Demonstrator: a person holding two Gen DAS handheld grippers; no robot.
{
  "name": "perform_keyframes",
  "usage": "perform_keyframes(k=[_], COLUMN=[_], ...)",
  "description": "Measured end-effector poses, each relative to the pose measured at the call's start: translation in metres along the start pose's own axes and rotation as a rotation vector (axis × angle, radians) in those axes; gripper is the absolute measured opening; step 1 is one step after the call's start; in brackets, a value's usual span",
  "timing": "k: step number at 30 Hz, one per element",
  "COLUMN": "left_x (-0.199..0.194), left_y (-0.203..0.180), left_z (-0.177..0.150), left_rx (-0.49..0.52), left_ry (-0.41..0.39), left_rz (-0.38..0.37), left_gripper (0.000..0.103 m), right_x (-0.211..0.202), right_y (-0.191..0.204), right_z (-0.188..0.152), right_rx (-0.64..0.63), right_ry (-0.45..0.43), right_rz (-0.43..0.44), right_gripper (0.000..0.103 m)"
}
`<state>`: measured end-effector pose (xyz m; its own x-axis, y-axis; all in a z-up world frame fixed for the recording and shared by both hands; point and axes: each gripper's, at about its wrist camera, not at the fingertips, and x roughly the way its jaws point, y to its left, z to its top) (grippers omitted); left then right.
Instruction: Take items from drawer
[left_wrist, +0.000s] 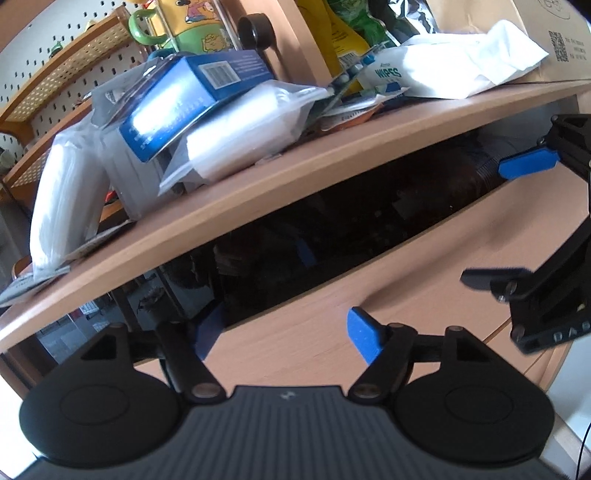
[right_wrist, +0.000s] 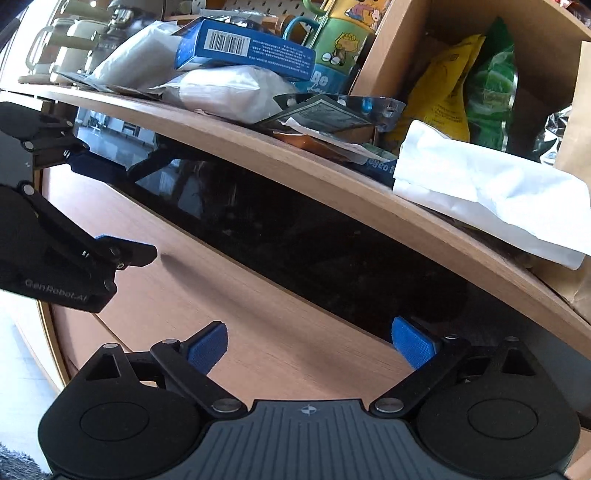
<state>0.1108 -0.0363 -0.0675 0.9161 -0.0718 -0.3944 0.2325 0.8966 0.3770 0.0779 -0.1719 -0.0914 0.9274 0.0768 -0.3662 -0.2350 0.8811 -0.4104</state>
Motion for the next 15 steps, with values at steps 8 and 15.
perform_keyframes(k=[8,15], left_x=[-0.015,-0.045], left_y=[-0.001,-0.006], left_z=[-0.003,-0.007], left_rx=[-0.024,-0.02], left_ry=[0.006,-0.002], left_rz=[-0.02,-0.016], left_gripper=[0.076,0.076], right_x=[-0.029,-0.067], right_y=[0.008,0.014], right_z=[-0.014,-0.017], right_rx=[0.015,0.035], right_ry=[0.009,0.025], right_rz=[0.034,0.067], right_gripper=[0.1,0.098])
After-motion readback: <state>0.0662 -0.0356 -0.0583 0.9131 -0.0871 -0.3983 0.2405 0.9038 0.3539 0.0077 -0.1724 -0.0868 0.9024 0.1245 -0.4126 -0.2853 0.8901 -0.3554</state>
